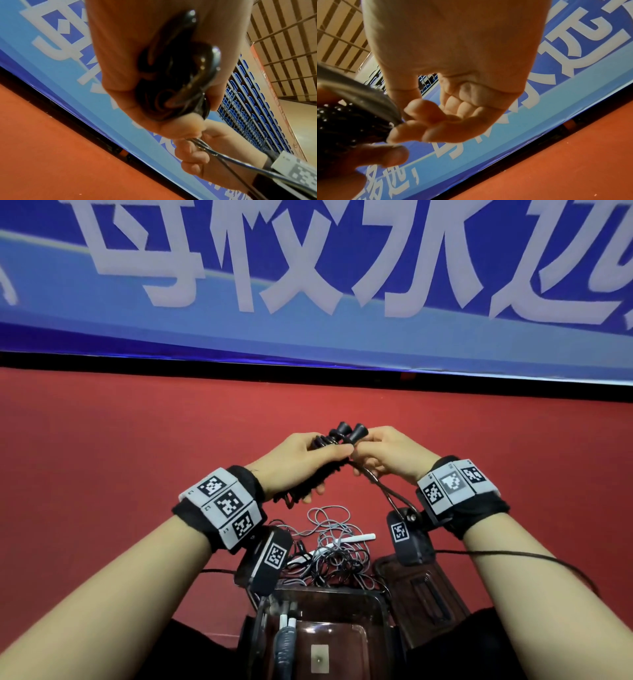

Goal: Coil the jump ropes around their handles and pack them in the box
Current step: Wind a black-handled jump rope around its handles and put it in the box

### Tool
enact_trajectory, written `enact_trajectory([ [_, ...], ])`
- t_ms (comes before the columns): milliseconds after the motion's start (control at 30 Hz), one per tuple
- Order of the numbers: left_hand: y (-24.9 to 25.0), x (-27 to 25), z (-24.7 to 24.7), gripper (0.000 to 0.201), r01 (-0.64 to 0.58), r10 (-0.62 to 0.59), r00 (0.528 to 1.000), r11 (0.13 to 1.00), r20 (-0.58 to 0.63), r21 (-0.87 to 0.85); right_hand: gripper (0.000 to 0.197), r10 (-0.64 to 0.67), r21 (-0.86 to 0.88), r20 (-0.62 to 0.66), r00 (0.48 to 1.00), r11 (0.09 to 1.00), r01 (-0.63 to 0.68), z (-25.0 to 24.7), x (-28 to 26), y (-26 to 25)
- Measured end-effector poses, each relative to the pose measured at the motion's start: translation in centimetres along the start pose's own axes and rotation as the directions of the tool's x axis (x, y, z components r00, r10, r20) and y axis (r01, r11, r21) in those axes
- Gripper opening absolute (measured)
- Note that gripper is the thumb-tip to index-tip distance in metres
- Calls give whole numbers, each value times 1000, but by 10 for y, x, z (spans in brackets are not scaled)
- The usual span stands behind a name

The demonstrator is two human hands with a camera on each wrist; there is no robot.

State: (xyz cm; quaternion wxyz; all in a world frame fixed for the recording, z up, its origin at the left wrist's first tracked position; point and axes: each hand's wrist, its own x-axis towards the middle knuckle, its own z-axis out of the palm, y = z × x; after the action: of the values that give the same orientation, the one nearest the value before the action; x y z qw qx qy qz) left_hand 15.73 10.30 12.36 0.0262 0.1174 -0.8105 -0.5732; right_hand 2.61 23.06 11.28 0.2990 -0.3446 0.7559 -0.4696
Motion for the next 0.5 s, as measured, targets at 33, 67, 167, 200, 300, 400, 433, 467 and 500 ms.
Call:
enact_trajectory([
  [33, -1, 0, 1, 27, 2, -2, 1000, 999, -5, 41, 23, 19, -15, 7, 1000, 1000, -18, 2, 0, 0],
  [67, -2, 0, 2, 27, 0, 1, 1000, 998, -6, 60, 25, 32, -30, 8, 999, 999, -32, 5, 1, 1],
  [167, -2, 1, 3, 28, -15, 15, 1000, 998, -2, 55, 30, 45, -49, -54, 998, 998, -48, 6, 4, 4],
  [200, -2, 1, 3, 29, -18, 17, 1000, 999, 6, 47, 30, 50, -34, -86, 995, 998, -53, 4, 5, 6],
  [300, -3, 0, 6, 28, -3, 1, 997, 999, 71, 34, 27, 86, 38, -178, 980, 996, -80, -5, 8, 17],
  [400, -3, -1, 9, 27, 9, -12, 993, 1000, 117, 25, 25, 140, 102, -320, 937, 988, -113, -12, 16, 32],
  [433, -3, -1, 9, 27, 6, -8, 994, 1000, 113, 19, 24, 148, 116, -361, 921, 987, -114, -14, 18, 36],
  [467, -2, -1, 7, 27, -3, 2, 995, 1000, 103, 7, 25, 150, 117, -396, 906, 987, -112, -16, 21, 40],
  [500, -2, 0, 5, 29, -14, 15, 996, 1000, 91, -8, 26, 144, 107, -427, 893, 988, -109, -19, 23, 43],
])
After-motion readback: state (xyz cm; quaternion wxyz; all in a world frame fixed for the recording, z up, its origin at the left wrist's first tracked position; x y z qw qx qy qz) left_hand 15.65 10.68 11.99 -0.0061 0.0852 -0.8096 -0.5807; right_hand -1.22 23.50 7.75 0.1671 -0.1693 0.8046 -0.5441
